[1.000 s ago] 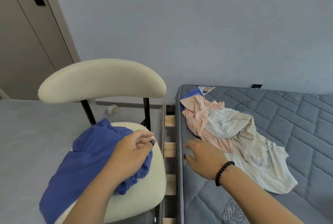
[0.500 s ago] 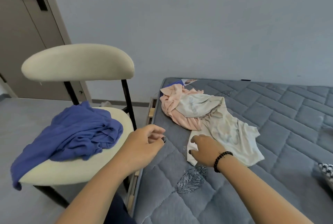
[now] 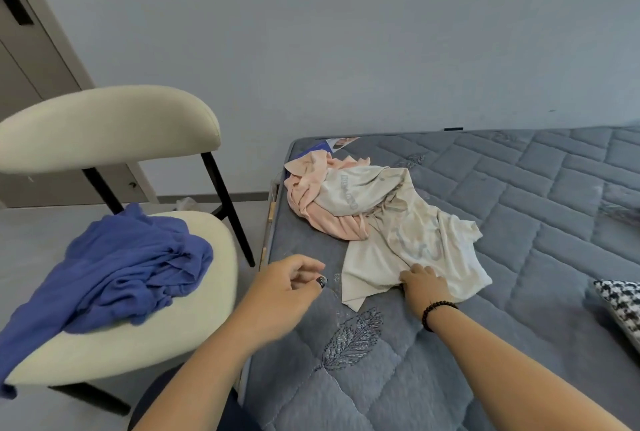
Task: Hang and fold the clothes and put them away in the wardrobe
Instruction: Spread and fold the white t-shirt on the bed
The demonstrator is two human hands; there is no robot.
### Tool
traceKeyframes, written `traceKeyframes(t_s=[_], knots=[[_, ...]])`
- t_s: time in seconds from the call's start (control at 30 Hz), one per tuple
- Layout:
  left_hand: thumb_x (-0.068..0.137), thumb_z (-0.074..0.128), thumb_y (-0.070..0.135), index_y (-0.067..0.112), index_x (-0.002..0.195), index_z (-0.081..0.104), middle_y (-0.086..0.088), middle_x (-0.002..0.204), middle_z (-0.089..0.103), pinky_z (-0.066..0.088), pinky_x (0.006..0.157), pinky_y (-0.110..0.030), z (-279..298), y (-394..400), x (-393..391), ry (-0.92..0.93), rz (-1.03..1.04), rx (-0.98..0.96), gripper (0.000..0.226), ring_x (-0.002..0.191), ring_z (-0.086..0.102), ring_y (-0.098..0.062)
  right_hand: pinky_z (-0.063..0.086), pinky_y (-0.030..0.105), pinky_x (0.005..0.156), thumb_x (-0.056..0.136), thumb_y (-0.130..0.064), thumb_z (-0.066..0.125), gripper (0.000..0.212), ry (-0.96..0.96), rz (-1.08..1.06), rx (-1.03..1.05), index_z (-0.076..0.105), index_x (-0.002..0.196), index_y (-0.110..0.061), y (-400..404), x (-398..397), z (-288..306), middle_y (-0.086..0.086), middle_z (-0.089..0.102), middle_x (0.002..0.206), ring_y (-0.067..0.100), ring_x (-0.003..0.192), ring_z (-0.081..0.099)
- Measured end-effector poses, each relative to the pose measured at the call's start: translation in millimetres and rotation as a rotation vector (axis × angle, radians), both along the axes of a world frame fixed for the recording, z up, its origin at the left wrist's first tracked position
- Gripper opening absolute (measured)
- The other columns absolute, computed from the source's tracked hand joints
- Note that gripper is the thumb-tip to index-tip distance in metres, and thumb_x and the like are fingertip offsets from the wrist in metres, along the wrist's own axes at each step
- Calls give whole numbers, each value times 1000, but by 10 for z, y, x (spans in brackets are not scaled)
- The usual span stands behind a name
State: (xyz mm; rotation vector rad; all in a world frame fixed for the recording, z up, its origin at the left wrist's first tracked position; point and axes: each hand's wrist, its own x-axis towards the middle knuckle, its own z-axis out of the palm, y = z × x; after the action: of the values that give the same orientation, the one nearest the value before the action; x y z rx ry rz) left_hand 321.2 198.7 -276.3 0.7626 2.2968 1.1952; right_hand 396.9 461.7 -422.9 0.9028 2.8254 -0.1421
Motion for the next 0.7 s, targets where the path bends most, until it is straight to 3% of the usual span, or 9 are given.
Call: traceKeyframes(t_s=[0.07,0.13,0.2,0.3,0.4,0.47,0.57,0.63,0.7], knots=[[91,63,20,32,103,65,13,100,68,49,86,-18,-70,49,-27,-28,-19,-22,18,94,64,-2,36,31,87,96,-16,35,24,123,-47,-33,57,105,-21,16,-41,5,1,60,111,22,106,52],[91,63,19,31,105,65,13,101,68,51,89,-21,-118,110,-77,-43,-51,-52,19,94,64,-3,40,30,76,97,-15,38,20,310,-121,-261,57,91,-12,-1,-79,82,8,67,96,27,92,59],[90,62,18,32,106,63,12,103,67,51,87,-19,-138,189,-145,-48,-82,-73,21,94,64,-2,41,26,69,97,-12,42,20,485,-114,-488,59,90,-5,-75,-114,268,9,67,87,25,83,59],[89,61,18,32,119,55,16,112,61,45,76,-7,-113,351,-203,-15,-124,-93,34,95,60,3,41,13,68,98,-11,44,19,643,-8,-549,63,97,-11,-221,-164,695,-2,65,84,9,78,57],[85,65,24,36,137,36,20,126,43,38,90,-13,-65,527,-226,119,-181,-93,60,110,47,4,46,26,71,98,-12,45,19,702,119,-568,62,96,-6,-324,-204,1103,7,65,80,14,72,55],[83,68,25,36,139,33,21,129,36,32,98,-16,2,628,-219,161,-211,-19,67,118,38,4,43,22,63,97,-10,46,20,714,195,-584,61,85,-6,-400,-190,1383,1,62,70,6,63,48],[83,67,22,35,129,47,17,124,50,40,98,-18,105,730,-195,191,-240,144,52,115,46,4,37,10,61,95,-5,49,32,765,269,-593,56,73,-27,-524,-107,1781,-21,58,63,-2,63,51],[86,60,21,33,114,57,16,106,62,48,87,-22,185,731,-161,225,-237,166,30,99,56,2,41,11,66,94,-5,51,23,836,294,-582,65,83,-20,-571,-37,1938,-14,66,74,3,71,57],[88,55,20,32,108,59,15,92,64,48,74,-25,236,681,-114,291,-217,137,24,85,59,-3,44,12,72,92,-8,54,15,898,305,-563,68,93,-13,-600,57,2031,-6,69,85,4,79,60]])
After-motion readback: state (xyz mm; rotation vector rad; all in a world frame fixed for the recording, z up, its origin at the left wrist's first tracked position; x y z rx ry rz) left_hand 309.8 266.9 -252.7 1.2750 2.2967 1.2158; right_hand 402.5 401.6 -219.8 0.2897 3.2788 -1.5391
